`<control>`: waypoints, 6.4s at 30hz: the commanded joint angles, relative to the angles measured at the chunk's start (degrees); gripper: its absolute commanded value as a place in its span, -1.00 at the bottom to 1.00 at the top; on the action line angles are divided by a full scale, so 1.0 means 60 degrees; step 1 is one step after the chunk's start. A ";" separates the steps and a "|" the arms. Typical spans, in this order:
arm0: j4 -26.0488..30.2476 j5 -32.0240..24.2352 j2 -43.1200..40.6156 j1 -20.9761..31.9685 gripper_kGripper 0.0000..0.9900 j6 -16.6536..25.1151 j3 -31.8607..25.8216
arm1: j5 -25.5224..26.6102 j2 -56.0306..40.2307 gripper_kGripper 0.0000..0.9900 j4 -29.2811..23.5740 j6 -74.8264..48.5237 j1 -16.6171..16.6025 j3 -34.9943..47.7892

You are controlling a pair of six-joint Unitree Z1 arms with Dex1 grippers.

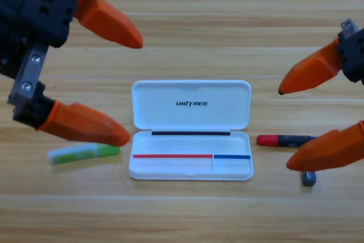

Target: Clean up eraser and pencils

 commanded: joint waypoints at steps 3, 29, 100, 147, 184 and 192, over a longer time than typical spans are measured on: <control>0.0090 -0.0092 0.0328 -0.0216 1.00 -0.0077 0.0119 | 0.0117 0.0216 0.96 -0.0105 -0.0005 0.0266 0.0079; 0.0281 -0.0062 0.0372 -0.0216 1.00 -0.0048 0.0163 | -0.2226 -0.0356 0.95 0.0188 0.5298 -0.1814 0.1368; 0.1087 0.1695 0.6055 0.4604 1.00 0.2530 -0.0027 | -0.2710 0.6002 -1.00 0.4538 -0.0181 -0.0261 -0.3144; -0.1755 0.2325 0.6231 0.4223 0.54 0.2193 0.2126 | -0.3398 0.8858 -0.44 0.4450 -0.2422 0.0471 -0.6337; 0.1321 0.2062 0.4532 0.2524 -1.00 0.2003 -0.0789 | -0.3955 0.5635 0.72 0.2165 -0.4971 -0.2107 -0.1694; 0.1130 0.2076 0.5601 0.1381 -1.00 0.1637 -0.1155 | -0.3940 0.6544 0.72 0.1960 -0.5337 -0.2327 -0.2060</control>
